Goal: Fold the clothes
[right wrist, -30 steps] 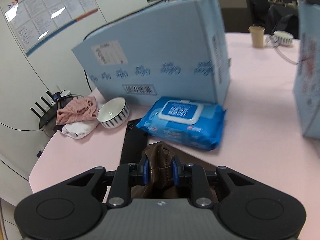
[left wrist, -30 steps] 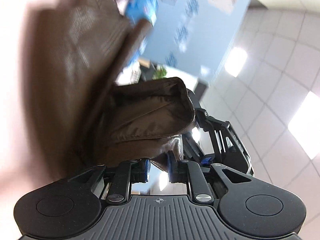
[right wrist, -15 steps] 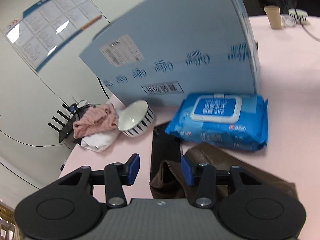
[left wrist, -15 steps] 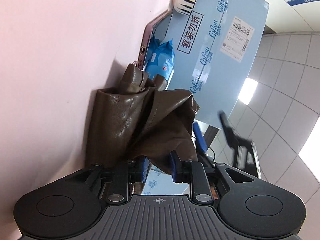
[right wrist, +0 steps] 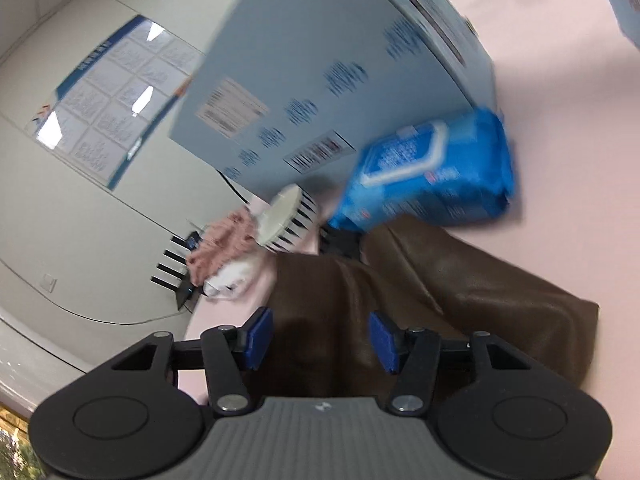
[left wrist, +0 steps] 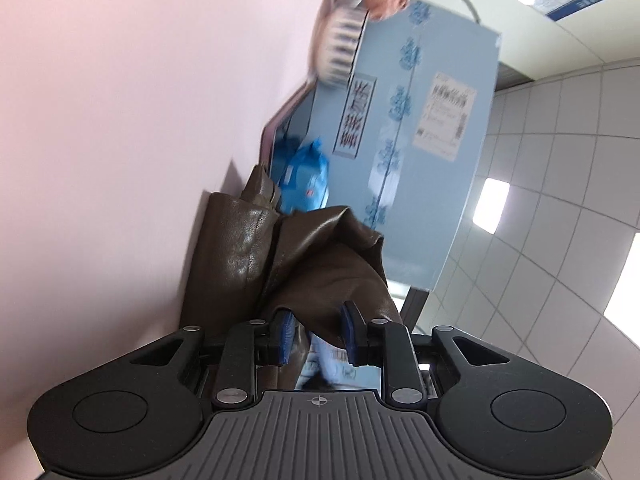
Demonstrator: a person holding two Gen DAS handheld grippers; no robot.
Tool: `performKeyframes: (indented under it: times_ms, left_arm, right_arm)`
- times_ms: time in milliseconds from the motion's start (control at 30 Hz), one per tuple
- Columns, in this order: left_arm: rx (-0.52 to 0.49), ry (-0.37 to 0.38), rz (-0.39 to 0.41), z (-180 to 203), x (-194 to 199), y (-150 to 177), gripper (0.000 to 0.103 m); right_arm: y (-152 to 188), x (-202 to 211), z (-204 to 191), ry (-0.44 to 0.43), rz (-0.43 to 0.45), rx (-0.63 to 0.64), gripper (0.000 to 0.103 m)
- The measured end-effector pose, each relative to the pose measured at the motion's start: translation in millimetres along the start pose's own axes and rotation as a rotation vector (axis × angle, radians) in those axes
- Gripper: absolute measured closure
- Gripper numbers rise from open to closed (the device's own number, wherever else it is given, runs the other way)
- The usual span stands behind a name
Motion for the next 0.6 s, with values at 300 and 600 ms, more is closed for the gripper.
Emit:
performKeyframes:
  times_ms: [300, 600]
  left_arm:
    - [-0.103, -0.069, 0.046, 24.0, -2.3, -34.3, 0.05]
    - [-0.386, 0.051, 0.211, 79.9, 51.2, -47.0, 0.046]
  right_arm:
    - [5.9, -6.1, 20.6, 0.02, 0.017, -0.002, 0.058]
    - [25.4, 29.7, -27.1, -0.125, 0.069, 0.143, 0.048]
Point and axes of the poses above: each gripper's, at about its wrist camera, not at the fingertips, and x roughly against the way its jaws point, z to its right, y to its underside, the point moved 4 cm from there along -x, roughly the way its jaws point, and after that the axes turned 13 degrees about -y, right-handed, at the moved point
